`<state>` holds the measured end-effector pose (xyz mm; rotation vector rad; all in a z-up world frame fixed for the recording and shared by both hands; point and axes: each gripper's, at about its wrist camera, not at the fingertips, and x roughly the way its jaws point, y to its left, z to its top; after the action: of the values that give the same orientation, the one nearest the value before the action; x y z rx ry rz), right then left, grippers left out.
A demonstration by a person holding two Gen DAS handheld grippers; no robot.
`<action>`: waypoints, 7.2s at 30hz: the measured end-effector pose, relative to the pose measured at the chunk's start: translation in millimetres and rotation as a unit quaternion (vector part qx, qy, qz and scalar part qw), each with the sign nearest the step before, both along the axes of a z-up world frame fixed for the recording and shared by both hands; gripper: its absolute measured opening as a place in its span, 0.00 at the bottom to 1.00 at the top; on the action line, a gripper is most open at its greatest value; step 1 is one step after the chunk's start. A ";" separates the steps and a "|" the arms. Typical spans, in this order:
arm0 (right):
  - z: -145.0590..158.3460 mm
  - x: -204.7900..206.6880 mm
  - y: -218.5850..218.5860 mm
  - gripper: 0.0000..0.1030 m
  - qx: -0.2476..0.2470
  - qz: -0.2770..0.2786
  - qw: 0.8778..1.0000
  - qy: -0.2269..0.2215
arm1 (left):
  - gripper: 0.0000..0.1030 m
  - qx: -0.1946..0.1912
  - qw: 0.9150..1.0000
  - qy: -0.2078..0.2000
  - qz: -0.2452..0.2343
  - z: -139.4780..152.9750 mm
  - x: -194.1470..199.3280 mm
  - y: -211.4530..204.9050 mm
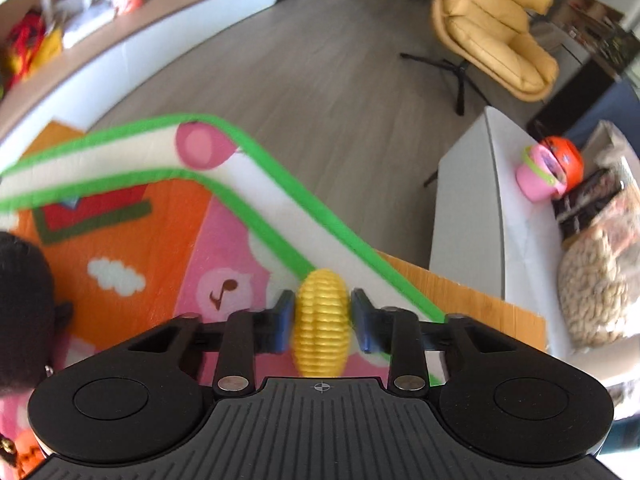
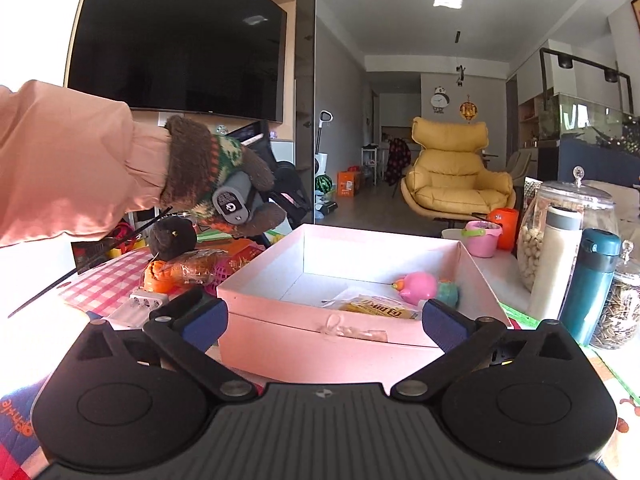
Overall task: Organize objects
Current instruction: 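Grasp the yellow corn toy with the left gripper, then move the right gripper toward the white battery holder while the left gripper holds the corn, then grasp the white battery holder with the right gripper, then release the battery holder into the pink box with the right gripper while the left gripper drops the corn in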
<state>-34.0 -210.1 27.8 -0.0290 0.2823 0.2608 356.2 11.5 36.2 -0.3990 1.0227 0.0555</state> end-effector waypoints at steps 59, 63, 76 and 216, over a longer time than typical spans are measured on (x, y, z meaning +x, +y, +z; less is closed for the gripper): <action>-6.0 2.5 162.3 0.64 -0.062 0.158 0.972 0.164 | 0.32 -0.095 0.947 -0.224 -0.210 63.1 -409.1 119.6; -12.0 37.4 216.6 0.71 -0.048 0.143 0.970 0.191 | 0.32 -0.058 0.954 -0.245 -0.162 79.7 -415.6 138.1; -2.9 -1.0 147.7 0.08 -0.110 0.159 0.960 0.202 | 0.32 -0.083 0.960 -0.219 -0.155 56.1 -399.0 125.8; 113.8 89.3 17.9 0.95 -0.048 -0.028 0.998 0.040 | 0.34 0.030 0.968 -0.216 -0.126 6.4 -341.2 51.5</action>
<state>55.3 -192.2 141.7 -0.1060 0.3749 0.1925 15.0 63.1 42.7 -0.2089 0.6314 -0.2211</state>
